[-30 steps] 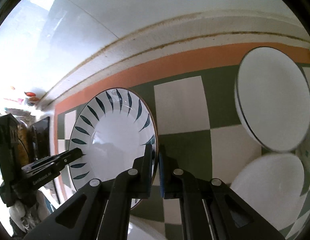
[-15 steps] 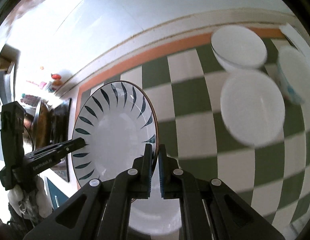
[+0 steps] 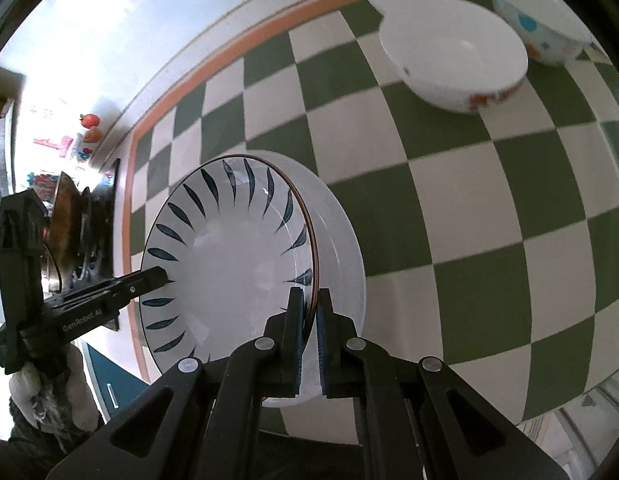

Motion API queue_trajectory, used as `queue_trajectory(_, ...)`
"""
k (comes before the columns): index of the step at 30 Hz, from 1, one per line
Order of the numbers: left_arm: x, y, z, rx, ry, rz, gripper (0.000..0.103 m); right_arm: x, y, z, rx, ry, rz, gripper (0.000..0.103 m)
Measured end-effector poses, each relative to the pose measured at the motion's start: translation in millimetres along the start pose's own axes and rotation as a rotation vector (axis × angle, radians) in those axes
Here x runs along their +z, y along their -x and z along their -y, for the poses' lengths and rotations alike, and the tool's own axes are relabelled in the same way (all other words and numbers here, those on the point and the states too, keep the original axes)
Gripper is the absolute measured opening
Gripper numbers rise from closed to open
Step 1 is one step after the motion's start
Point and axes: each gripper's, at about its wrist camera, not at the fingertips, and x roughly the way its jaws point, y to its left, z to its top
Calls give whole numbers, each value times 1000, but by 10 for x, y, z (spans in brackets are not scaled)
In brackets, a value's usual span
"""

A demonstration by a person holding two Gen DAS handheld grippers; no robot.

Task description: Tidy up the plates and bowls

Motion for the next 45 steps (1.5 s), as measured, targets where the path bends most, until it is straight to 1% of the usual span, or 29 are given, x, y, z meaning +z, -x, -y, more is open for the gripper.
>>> queue_trajectory(6,-21,-132,33,20,-12,-13,13,-41,-116,71,-12,-5,0,7)
queue_trajectory(14,-35,-198,26,30,-2,-16,14,-21,-176,20,-33,24,-6,7)
queue_trajectory(18,-33,-228,63,40,-4,-16,14,-26,-197,58,-26,10,-14,7)
queue_trajectory(25,-33,-278,137,58,-4,-27,15,-25,-218,62,-41,-4,-19,7)
queue_trajectory(31,-17,-303,155,58,4,-34,15,3,-228,51,-57,-25,-25,8)
queue_trajectory(38,12,-323,141,62,15,-52,15,23,-246,-7,-88,-41,-27,11)
queue_trajectory(40,18,-331,134,64,17,-60,15,37,-250,-15,-90,-49,-33,13)
queue_trajectory(42,14,-337,128,66,27,-69,15,48,-254,-20,-87,-58,-38,17)
queue_trajectory(45,0,-322,136,77,29,-69,15,65,-255,-40,-93,-61,-43,20)
